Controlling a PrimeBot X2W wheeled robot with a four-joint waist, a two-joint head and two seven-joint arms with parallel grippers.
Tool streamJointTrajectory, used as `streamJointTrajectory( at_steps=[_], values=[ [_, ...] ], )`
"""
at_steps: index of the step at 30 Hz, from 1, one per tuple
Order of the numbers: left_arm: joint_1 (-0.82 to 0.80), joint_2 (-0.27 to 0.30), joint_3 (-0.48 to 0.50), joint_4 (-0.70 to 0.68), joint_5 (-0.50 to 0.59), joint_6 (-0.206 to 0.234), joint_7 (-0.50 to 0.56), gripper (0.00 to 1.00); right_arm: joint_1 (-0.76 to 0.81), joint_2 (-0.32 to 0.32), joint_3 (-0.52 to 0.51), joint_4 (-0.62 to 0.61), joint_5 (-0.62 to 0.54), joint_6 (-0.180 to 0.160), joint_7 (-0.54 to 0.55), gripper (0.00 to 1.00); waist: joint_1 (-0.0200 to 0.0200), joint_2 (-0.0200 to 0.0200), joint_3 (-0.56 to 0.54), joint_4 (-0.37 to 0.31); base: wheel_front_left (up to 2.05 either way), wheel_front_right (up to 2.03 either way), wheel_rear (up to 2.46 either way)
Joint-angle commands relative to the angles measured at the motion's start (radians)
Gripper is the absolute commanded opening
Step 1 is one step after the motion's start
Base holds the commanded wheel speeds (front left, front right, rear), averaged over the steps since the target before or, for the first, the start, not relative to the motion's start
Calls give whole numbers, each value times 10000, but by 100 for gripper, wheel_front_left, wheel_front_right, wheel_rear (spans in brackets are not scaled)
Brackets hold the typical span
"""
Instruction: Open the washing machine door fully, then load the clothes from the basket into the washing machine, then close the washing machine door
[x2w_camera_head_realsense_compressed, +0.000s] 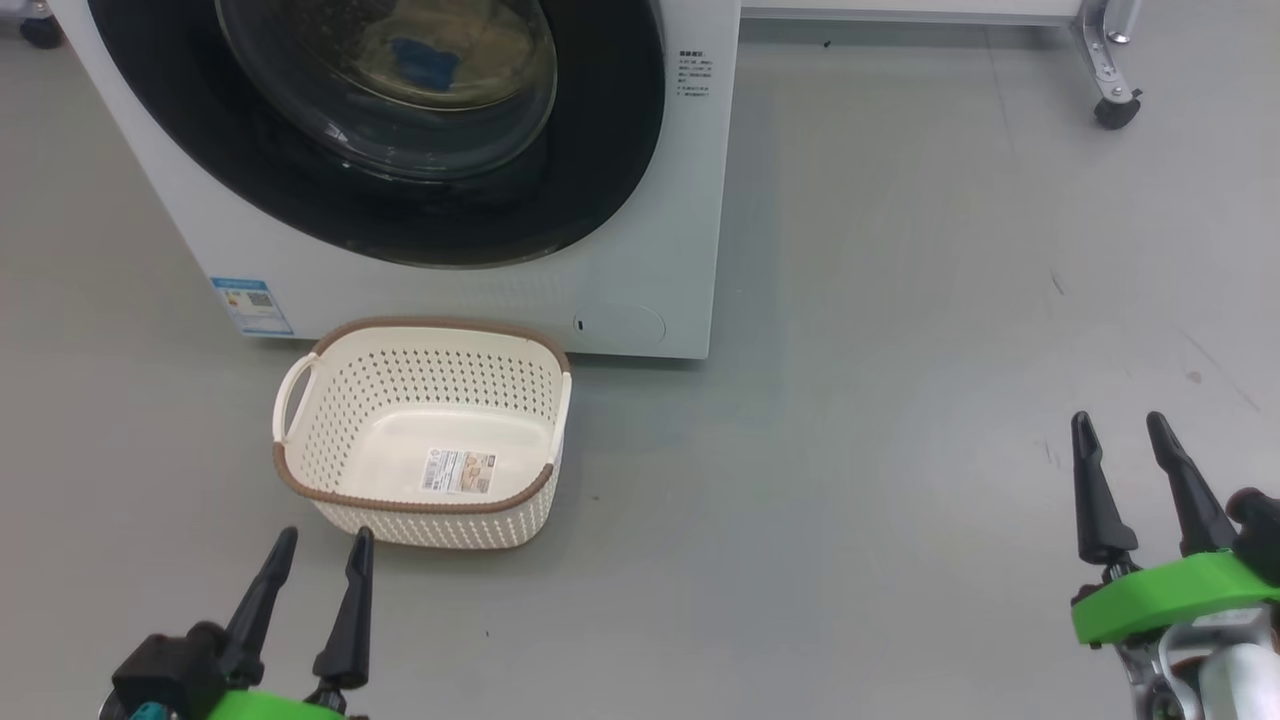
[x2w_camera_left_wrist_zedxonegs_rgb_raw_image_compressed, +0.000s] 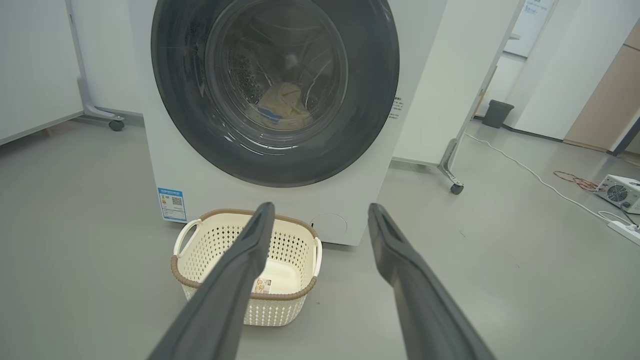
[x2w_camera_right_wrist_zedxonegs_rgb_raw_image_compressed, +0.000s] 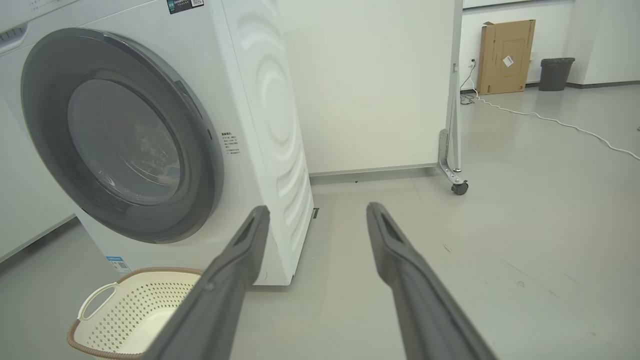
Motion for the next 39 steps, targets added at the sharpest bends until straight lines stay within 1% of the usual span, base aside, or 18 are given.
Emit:
streamJointTrajectory(
  at_steps=[1,6,14,22,23,27,39],
  values=[
    [-295,238,405,-367,-24,-33,-69,100,-244,-41,204,-309,-74,-34,-65,100,0,0,14,11,0,0,0],
    [-271,285,425,-352,-130,-33,-69,100,-247,-41,189,-313,-51,-34,-65,100,0,0,59,46,0,0,0],
    [-271,142,703,-36,-234,-33,-69,100,-242,-41,248,-266,-56,-34,-65,100,0,0,42,69,0,0,0],
    [-213,111,824,-110,-151,-33,-69,100,-217,-41,288,-252,-104,-34,-65,100,0,0,9,59,0,0,0],
    [11,-49,382,270,-190,-6,0,0,2,4,48,75,-27,0,1,0,1,0,7,59,0,0,0],
    [185,-266,214,831,-235,8,22,0,238,71,120,695,19,0,30,0,1,0,6,57,0,0,0],
    [68,-363,423,830,-1309,8,316,0,148,61,150,656,1280,-3,370,0,1,0,2,3,0,0,0]
  ],
)
